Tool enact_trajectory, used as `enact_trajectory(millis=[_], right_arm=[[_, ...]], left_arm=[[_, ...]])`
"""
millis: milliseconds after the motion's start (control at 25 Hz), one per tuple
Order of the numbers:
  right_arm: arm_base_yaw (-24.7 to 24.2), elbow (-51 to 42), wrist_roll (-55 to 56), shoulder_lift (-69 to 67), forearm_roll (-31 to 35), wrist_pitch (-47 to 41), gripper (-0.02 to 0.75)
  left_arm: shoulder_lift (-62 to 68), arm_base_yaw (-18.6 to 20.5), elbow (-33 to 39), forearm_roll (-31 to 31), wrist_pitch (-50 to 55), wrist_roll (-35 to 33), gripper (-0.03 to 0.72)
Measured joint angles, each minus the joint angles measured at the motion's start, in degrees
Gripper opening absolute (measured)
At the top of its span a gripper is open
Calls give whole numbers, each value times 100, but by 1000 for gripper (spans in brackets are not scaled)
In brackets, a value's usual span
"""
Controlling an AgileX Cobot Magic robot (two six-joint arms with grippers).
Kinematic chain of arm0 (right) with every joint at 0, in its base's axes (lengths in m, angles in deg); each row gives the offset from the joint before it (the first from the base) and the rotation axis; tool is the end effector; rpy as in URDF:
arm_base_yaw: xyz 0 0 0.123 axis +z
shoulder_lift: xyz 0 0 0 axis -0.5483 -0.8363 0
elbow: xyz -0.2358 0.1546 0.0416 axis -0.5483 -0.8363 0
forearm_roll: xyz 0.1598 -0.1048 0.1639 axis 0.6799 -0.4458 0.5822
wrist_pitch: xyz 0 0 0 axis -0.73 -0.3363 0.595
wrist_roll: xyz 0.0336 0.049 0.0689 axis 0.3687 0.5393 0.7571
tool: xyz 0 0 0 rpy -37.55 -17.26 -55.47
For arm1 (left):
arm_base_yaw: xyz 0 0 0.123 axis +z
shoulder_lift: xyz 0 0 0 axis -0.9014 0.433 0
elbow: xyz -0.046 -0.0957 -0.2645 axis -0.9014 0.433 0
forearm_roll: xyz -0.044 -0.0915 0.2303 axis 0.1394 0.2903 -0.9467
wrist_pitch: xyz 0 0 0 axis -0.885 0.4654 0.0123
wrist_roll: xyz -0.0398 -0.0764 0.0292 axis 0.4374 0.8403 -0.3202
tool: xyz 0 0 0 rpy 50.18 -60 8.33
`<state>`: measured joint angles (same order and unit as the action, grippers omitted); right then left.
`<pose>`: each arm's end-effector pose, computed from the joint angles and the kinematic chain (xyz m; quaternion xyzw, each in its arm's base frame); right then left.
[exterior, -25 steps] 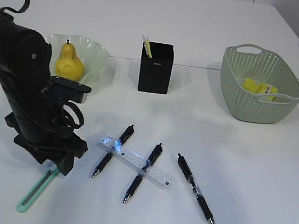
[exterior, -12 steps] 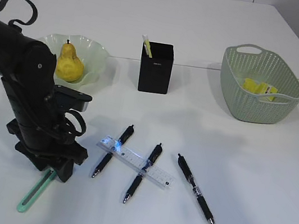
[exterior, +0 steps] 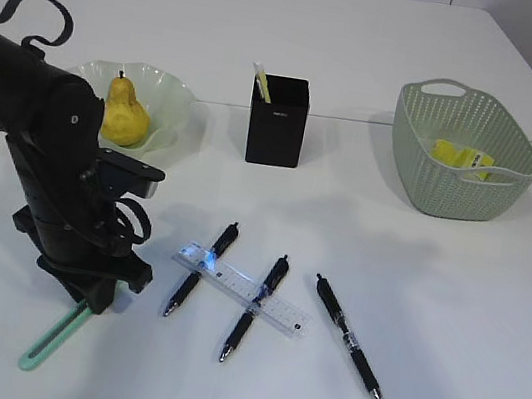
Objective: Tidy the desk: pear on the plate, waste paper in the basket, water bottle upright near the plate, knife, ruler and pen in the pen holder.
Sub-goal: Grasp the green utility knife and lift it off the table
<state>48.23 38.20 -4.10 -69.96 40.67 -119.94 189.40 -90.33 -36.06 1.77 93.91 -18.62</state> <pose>0.2398 0.0554 0.3688 -0.1921 0.9270 -0.0308 0.3206 0.3115 -0.1564 0.1157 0.1610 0.9860 -0.0323 0.0281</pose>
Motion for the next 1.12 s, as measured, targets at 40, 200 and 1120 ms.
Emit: enact_trajectory(millis=[40,200,1120], right_arm=[[0,0,0,0,0,9,335],[0,0,0,0,-29,9,335],[0,0,4,0,-202,230,334]], left_arm=[[9,0,-10,-25,0,0,132],[9,0,-14,-37,0,0,104],[171,0,-3339,422,2108,-8,103]])
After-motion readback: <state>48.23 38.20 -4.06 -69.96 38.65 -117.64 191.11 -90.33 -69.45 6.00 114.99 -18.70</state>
